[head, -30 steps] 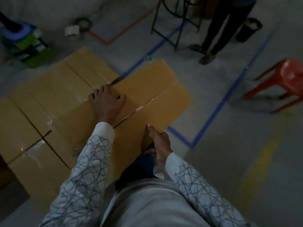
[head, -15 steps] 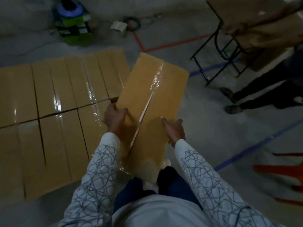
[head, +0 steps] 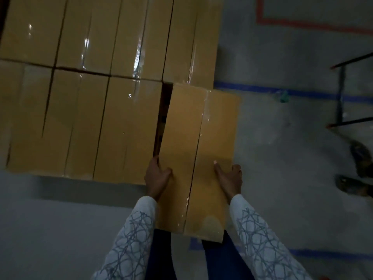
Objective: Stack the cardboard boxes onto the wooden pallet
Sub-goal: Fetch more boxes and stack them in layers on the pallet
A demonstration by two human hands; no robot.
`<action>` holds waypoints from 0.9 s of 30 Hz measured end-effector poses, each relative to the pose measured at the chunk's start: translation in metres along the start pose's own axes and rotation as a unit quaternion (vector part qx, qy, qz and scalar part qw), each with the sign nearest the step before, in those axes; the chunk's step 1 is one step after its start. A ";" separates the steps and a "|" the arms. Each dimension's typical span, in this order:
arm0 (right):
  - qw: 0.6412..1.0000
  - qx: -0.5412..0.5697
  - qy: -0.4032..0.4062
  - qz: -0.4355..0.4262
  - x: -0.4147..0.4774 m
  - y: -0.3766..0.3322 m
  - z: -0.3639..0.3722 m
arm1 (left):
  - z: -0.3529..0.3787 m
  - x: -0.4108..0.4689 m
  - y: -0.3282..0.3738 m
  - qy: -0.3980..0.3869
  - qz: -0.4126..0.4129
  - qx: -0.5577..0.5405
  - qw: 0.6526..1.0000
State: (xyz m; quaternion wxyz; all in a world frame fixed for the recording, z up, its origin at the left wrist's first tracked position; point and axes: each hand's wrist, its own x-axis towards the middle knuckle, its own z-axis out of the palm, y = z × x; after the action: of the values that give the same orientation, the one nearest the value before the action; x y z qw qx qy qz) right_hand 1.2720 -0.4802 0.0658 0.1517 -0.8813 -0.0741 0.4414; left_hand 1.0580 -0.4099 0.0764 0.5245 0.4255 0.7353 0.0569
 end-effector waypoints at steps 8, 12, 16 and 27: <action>0.999 -0.017 -0.035 -0.023 0.132 0.038 0.097 | 0.061 0.109 -0.080 0.013 -0.025 0.002 1.000; 0.998 0.010 -0.046 -0.032 0.166 0.045 0.117 | 0.076 0.141 -0.088 0.022 -0.014 -0.027 0.999; 0.995 0.036 -0.084 -0.047 0.181 0.041 0.131 | 0.082 0.159 -0.092 0.041 -0.017 -0.018 0.999; 0.983 0.024 -0.181 0.015 0.161 0.071 0.128 | 0.135 0.067 -0.143 0.222 -0.366 -0.198 0.882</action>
State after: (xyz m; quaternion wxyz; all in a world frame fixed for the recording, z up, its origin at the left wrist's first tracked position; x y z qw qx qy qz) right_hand 1.2660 -0.4791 -0.1513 0.1505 -0.7841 -0.0764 0.5972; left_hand 1.0820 -0.5031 -0.1083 0.4044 -0.0105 0.9093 0.0975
